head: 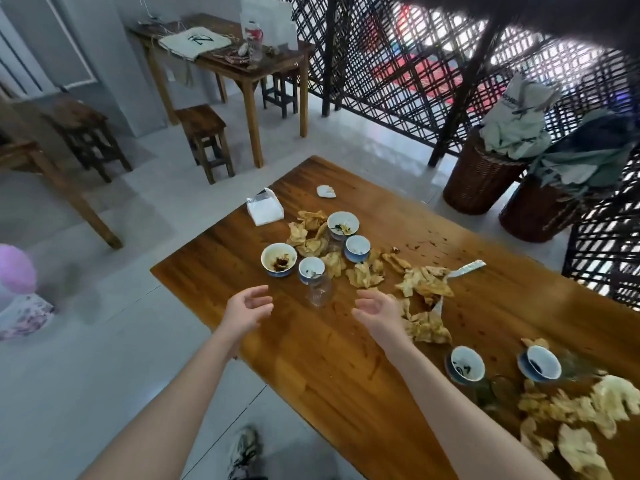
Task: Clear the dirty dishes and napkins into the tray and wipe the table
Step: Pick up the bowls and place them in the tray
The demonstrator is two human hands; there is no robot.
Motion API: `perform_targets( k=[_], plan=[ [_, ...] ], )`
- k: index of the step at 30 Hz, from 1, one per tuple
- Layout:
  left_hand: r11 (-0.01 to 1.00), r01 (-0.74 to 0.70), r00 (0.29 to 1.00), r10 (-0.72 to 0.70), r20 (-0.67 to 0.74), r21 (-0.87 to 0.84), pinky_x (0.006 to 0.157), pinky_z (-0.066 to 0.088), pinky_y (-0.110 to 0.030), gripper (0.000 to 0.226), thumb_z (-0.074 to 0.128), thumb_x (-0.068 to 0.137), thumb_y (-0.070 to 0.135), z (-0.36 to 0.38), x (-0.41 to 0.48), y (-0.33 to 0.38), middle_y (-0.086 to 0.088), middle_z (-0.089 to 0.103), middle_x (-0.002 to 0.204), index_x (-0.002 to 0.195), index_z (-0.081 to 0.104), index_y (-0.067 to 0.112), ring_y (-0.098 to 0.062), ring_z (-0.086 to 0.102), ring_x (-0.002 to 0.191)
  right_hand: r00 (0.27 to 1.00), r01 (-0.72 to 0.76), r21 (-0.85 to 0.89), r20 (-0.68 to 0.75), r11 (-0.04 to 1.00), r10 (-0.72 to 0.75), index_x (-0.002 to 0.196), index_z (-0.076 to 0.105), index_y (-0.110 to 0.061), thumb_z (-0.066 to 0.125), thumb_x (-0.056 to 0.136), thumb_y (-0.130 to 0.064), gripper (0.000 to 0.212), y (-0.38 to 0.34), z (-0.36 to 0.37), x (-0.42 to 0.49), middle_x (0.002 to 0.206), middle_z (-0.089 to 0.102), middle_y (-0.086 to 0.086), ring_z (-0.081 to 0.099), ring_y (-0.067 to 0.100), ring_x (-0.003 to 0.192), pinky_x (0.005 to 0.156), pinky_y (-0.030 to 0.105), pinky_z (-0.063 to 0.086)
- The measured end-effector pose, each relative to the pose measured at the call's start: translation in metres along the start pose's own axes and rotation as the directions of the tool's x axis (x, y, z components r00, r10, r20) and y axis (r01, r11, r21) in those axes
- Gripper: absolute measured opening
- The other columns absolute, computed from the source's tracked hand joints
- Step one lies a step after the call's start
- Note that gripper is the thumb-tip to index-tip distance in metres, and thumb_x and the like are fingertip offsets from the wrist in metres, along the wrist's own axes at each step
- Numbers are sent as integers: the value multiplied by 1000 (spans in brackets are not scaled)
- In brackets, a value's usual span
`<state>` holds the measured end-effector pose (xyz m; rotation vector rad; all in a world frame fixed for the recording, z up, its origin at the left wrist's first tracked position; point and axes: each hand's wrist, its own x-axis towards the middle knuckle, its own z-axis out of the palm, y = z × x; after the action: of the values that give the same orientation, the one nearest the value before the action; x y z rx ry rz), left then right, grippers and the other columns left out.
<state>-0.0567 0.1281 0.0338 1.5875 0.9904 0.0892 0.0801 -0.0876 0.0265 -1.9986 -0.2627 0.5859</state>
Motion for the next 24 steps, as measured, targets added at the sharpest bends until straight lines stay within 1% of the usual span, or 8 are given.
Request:
perform_targets(
  k=[5,8,11,13,16,19,21,24],
  plan=[
    [1000,-7,998,6,56,15,90,50,-37,45,66,90,10,-22,59,10,-5,61,126,132,53,20,-19,58,109,998,-44,17,-54,999,45,120,61,-18,69,86,-10,36,-25,46,33,101,65,-3,62,7,90,68,17,52],
    [999,-31,992,27,123,34,88,49,-35,49,67,89,10,-37,101,20,-5,59,130,134,52,20,-19,55,115,994,-86,24,-71,996,88,120,60,-16,68,85,-7,36,-41,80,58,99,67,-3,63,5,84,64,16,53],
    [993,-60,977,38,208,100,96,48,-38,52,70,87,12,-49,140,33,-5,56,133,135,51,20,-20,53,120,984,-164,47,-61,985,167,122,58,-15,68,85,-5,40,-57,114,79,111,66,3,64,10,91,79,31,58],
    [985,-83,962,39,271,154,99,46,-38,55,71,86,13,-58,164,40,-6,54,135,136,50,21,-20,52,121,974,-223,35,-42,974,224,127,56,-16,69,85,-8,44,-62,133,90,116,63,4,62,13,98,87,29,54],
    [965,-118,929,23,370,236,94,47,-32,57,72,85,14,-67,198,44,-6,51,138,137,49,24,-18,53,118,950,-312,44,6,949,312,131,52,-14,70,84,-12,51,-64,158,101,114,61,4,59,14,102,88,26,50],
    [949,-123,892,-22,452,289,97,49,-34,64,73,84,14,-67,223,42,-5,46,144,140,45,27,-20,53,121,923,-383,50,-24,922,385,130,50,-13,71,83,-13,52,-62,176,109,113,59,4,59,16,104,90,29,51],
    [941,-126,862,-52,504,313,96,49,-34,69,73,84,16,-65,235,38,-4,43,148,143,41,27,-18,54,119,909,-407,68,-66,911,411,130,50,-10,71,83,-11,52,-61,185,114,112,59,5,59,15,102,88,29,51],
    [933,-136,817,-85,570,334,90,48,-27,71,73,84,17,-60,246,34,-4,42,148,145,38,25,-9,54,107,887,-433,125,-114,892,447,130,49,-8,70,82,-7,53,-59,194,119,111,59,3,57,10,91,84,25,51]
  ],
)
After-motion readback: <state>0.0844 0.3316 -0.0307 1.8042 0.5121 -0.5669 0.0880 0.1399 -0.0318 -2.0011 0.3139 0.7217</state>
